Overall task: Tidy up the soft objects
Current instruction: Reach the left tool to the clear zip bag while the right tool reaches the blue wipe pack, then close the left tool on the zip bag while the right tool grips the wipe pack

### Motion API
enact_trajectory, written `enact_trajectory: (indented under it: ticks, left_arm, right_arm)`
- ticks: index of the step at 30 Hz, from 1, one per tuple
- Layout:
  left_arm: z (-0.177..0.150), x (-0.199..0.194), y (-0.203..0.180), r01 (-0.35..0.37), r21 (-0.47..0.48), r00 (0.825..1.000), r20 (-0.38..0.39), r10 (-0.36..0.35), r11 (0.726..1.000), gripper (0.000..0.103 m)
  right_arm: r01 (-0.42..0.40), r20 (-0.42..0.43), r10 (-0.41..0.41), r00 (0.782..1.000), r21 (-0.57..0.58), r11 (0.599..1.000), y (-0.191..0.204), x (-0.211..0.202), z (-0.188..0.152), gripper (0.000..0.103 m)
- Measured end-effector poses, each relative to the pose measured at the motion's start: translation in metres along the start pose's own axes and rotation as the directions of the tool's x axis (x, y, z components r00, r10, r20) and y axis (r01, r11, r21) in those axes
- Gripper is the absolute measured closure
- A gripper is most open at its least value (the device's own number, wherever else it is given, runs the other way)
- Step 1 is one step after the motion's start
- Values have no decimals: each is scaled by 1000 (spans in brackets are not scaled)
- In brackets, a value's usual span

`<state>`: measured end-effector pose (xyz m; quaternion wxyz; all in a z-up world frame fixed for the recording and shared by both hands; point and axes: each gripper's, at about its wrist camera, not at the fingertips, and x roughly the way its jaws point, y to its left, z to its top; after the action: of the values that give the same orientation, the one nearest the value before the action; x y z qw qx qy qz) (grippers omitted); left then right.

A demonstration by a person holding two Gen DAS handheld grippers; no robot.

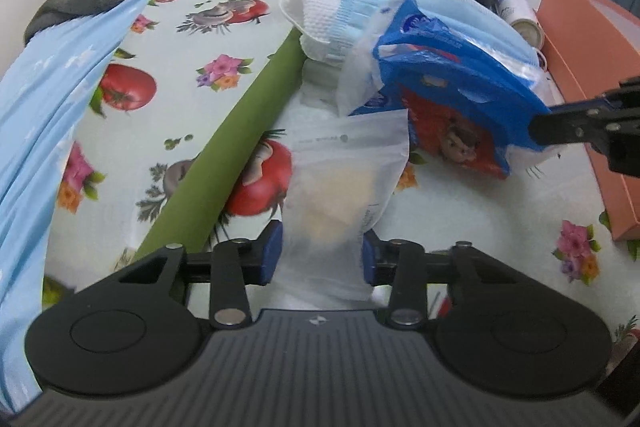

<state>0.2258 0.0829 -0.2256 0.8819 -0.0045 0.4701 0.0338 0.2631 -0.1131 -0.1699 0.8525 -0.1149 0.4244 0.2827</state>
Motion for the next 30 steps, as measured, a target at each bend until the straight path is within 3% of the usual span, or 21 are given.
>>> enact_trajectory:
  ticks: [5,11,17,24,28,30]
  left_arm:
    - [-15,-19,-3,-3,-40,1000,12,4,999,72]
    - [-36,-44,-7,0,-74,1000,29,2,997,80]
    - [-53,-64,-10,6,-114,999,49,-1,993,82]
    - [-65,-70,-20,44,-113,998,39,-39,993,81]
    - [-67,-73,-21,93,-113,995,49,-88,989,76]
    - [-69,-78,-20,140,-123,989,61,-133,983,56]
  right_arm:
    - [8,14,-8,1000,9,1000,10,-23,-11,97]
    - [18,34,-19,999,20,1000,22,-53,-29,98]
    - [39,35,-41,999,61,997,31,-74,-53,98]
    - [33,-17,-31,999,189,981,31,-83,-86,97]
    - [11,-34,-2,999,271,963,25,-86,-98,94]
    - [11,-40,0,999,281,960,23,-89,-101,90]
